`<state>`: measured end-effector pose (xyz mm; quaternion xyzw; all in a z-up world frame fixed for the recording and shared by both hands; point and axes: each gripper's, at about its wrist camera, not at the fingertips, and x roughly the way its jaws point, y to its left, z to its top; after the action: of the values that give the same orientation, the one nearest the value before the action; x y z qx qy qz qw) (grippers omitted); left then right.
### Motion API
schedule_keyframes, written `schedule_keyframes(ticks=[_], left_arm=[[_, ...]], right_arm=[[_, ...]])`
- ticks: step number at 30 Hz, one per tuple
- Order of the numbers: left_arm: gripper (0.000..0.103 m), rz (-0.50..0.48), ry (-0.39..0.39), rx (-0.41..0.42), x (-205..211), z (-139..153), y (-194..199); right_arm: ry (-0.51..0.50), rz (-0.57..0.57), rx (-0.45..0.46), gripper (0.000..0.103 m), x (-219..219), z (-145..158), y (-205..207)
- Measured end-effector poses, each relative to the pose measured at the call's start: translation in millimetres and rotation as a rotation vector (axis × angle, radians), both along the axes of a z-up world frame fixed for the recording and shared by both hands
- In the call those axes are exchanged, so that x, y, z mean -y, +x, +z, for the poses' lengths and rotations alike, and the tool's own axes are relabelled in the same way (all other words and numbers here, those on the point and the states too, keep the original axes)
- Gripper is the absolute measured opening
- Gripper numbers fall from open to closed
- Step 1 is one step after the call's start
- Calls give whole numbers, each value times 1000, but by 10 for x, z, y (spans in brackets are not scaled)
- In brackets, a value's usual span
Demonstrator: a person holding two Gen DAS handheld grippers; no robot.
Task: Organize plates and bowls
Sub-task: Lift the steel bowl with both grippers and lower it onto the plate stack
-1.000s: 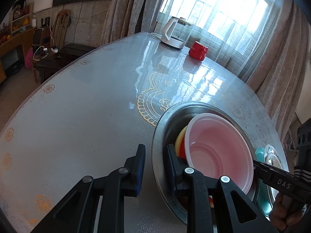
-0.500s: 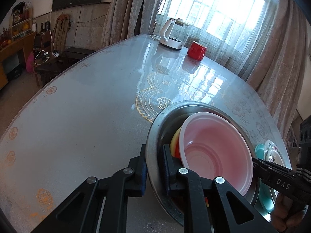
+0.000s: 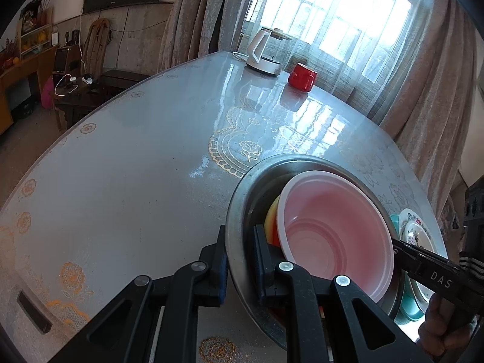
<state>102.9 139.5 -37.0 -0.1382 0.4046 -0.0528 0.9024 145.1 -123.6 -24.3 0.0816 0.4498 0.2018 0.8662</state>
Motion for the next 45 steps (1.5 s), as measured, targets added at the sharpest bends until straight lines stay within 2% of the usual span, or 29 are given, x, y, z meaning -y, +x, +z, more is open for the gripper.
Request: schedule_keyframes(ticks=[8, 18, 29, 45], left_arm=[[15, -29, 0, 37, 82, 163, -88], [15, -108, -7, 58, 384, 314, -116], [16, -259, -15, 82, 970, 517, -101], [16, -463, 20, 66, 1919, 607, 16]], right_arm=[[40, -9, 20, 16, 114, 117, -79], [83, -65, 55, 16, 427, 284, -239], [82, -168, 115, 16, 962, 573, -502], [63, -388, 127, 16, 1833, 644, -828]])
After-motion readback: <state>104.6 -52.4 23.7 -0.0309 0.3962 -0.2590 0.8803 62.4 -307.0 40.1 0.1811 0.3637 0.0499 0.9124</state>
